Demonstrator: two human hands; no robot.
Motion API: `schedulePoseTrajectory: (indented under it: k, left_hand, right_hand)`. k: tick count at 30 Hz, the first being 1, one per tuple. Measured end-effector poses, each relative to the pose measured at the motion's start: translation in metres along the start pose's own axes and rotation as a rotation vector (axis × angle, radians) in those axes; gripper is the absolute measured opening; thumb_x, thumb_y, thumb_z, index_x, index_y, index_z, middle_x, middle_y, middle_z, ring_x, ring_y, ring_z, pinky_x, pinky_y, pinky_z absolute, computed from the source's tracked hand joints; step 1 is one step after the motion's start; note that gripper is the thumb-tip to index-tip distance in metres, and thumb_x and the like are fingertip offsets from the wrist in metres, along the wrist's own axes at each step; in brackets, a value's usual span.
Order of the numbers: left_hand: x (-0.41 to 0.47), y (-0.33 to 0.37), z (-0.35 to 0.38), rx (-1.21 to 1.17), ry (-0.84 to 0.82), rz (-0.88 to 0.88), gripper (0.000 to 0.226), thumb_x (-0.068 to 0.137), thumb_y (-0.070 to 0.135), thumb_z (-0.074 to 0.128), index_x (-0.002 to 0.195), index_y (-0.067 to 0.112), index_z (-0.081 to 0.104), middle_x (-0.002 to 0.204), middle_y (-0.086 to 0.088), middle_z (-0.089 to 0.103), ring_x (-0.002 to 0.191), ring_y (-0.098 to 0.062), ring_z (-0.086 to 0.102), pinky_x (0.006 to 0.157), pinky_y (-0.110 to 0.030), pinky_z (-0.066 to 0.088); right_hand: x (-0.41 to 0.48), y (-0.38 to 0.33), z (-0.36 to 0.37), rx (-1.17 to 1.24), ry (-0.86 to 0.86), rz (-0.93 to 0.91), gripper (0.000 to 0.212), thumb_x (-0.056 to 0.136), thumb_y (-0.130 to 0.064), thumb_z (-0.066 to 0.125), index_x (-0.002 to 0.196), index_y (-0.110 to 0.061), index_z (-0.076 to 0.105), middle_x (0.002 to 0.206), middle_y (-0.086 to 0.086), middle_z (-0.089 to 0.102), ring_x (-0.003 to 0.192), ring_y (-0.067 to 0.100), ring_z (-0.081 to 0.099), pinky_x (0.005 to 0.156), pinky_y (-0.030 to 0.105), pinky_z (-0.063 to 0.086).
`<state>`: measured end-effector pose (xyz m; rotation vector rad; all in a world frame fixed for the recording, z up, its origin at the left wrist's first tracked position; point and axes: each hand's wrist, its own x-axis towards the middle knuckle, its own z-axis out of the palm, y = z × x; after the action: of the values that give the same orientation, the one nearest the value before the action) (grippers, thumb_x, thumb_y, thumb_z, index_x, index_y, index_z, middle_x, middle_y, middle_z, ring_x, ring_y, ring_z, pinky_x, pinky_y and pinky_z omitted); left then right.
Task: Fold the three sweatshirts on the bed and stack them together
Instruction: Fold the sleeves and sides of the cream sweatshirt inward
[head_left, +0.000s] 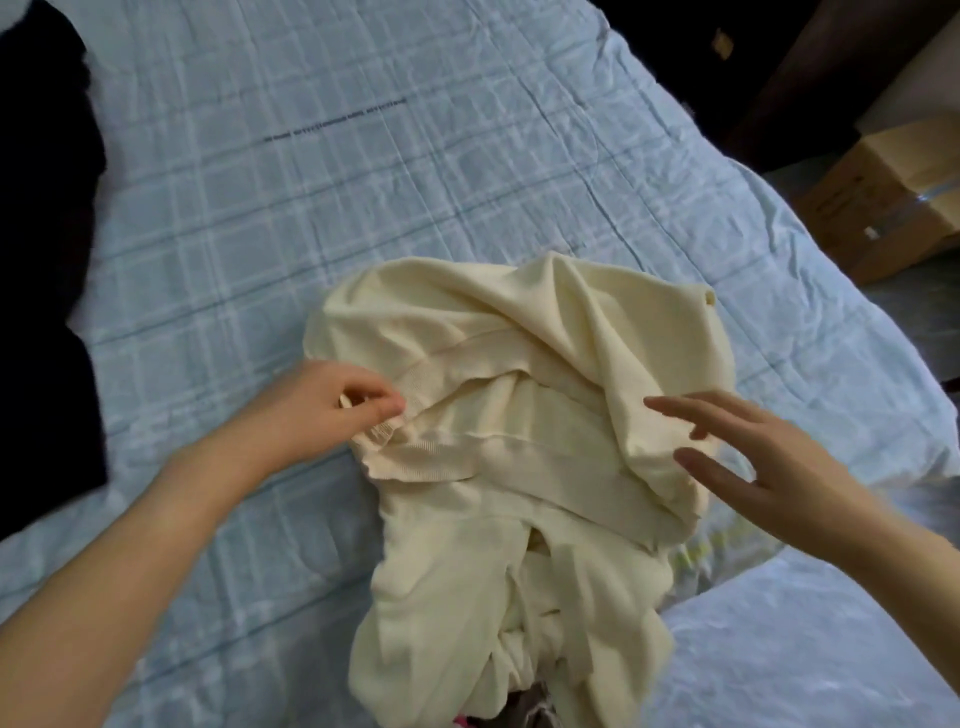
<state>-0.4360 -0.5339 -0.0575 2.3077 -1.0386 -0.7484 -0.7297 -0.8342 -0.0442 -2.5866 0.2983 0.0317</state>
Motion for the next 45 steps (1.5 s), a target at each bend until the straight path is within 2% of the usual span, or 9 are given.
schedulePoseTrajectory:
  k: [2, 5, 13, 19, 24, 29, 34, 39, 45]
  left_hand:
    - [0.019, 0.019, 0.009, 0.078, 0.289, 0.188, 0.012, 0.088, 0.034, 0.067, 0.097, 0.029, 0.075, 0.091, 0.016, 0.07, 0.086, 0.0, 0.06, 0.079, -0.009, 0.041]
    - [0.05, 0.035, 0.044, 0.366, 0.265, 0.259, 0.036, 0.079, 0.037, 0.074, 0.11, 0.019, 0.07, 0.111, -0.001, 0.064, 0.106, -0.023, 0.057, 0.091, -0.037, 0.045]
    - [0.049, -0.01, 0.085, 0.382, 0.413, 0.41, 0.023, 0.082, 0.002, 0.072, 0.104, 0.002, 0.073, 0.118, -0.015, 0.069, 0.107, -0.033, 0.067, 0.096, -0.045, 0.05]
    - [0.029, 0.002, 0.067, -0.12, 0.554, 0.184, 0.011, 0.093, 0.017, 0.061, 0.1, 0.021, 0.07, 0.087, 0.014, 0.069, 0.078, 0.007, 0.061, 0.072, -0.01, 0.045]
    - [-0.006, 0.009, 0.055, -0.143, 0.61, 0.169, 0.012, 0.094, 0.02, 0.06, 0.098, 0.026, 0.069, 0.079, 0.023, 0.063, 0.066, 0.003, 0.057, 0.061, -0.008, 0.039]
    - [-0.026, 0.005, 0.053, -0.216, 0.659, 0.08, 0.013, 0.093, 0.021, 0.059, 0.098, 0.028, 0.069, 0.067, 0.002, 0.064, 0.059, -0.018, 0.052, 0.054, -0.022, 0.04]
    - [-0.036, -0.007, 0.055, -0.065, 0.603, 0.176, 0.019, 0.094, 0.024, 0.058, 0.097, 0.014, 0.074, 0.082, 0.029, 0.064, 0.07, 0.011, 0.056, 0.067, -0.003, 0.038]
    - [-0.052, -0.046, 0.069, 0.133, 0.257, 0.162, 0.021, 0.095, 0.018, 0.059, 0.103, 0.003, 0.072, 0.101, -0.01, 0.073, 0.096, -0.023, 0.069, 0.087, -0.027, 0.045]
    - [-0.054, -0.033, 0.08, 0.218, 0.194, 0.136, 0.046, 0.096, 0.044, 0.044, 0.104, 0.008, 0.072, 0.099, -0.007, 0.071, 0.093, -0.022, 0.063, 0.08, -0.027, 0.042]
  right_hand:
    - [0.025, -0.011, 0.011, -0.053, 0.18, -0.012, 0.042, 0.101, -0.035, 0.053, 0.142, -0.028, 0.054, 0.132, -0.008, 0.058, 0.113, 0.014, 0.058, 0.086, 0.03, 0.046]
    - [0.071, -0.025, 0.04, -0.203, 0.279, 0.078, 0.047, 0.094, -0.026, 0.065, 0.138, -0.01, 0.057, 0.133, 0.01, 0.06, 0.117, 0.035, 0.056, 0.095, 0.046, 0.046]
    - [0.078, 0.008, 0.089, -0.414, 0.159, 0.007, 0.062, 0.087, -0.043, 0.07, 0.143, -0.023, 0.054, 0.142, 0.013, 0.05, 0.119, 0.038, 0.048, 0.103, 0.055, 0.037]
    - [0.077, -0.003, 0.09, -0.36, 0.367, 0.035, 0.053, 0.091, -0.048, 0.057, 0.134, -0.017, 0.063, 0.138, 0.021, 0.052, 0.128, 0.043, 0.042, 0.113, 0.065, 0.022]
    - [0.084, -0.028, 0.095, -0.299, 0.463, -0.02, 0.042, 0.086, -0.035, 0.065, 0.114, -0.005, 0.07, 0.129, 0.027, 0.057, 0.127, 0.042, 0.044, 0.112, 0.067, 0.027]
    - [0.07, -0.026, 0.097, -0.33, 0.438, -0.01, 0.04, 0.073, -0.009, 0.082, 0.111, -0.007, 0.074, 0.127, 0.025, 0.06, 0.124, 0.048, 0.052, 0.11, 0.068, 0.029]
    - [0.042, -0.015, 0.08, -0.29, 0.65, -0.227, 0.025, 0.086, -0.004, 0.067, 0.109, 0.0, 0.074, 0.111, 0.017, 0.071, 0.109, 0.04, 0.065, 0.106, 0.062, 0.04]
    - [0.016, -0.012, 0.096, -0.208, 0.187, -0.305, 0.019, 0.083, -0.007, 0.077, 0.101, -0.003, 0.077, 0.102, 0.011, 0.077, 0.099, 0.029, 0.073, 0.1, 0.061, 0.047]
    - [0.004, -0.013, 0.107, -0.355, 0.016, -0.172, 0.046, 0.087, -0.031, 0.07, 0.128, -0.011, 0.067, 0.129, 0.009, 0.065, 0.12, 0.031, 0.061, 0.107, 0.059, 0.04]
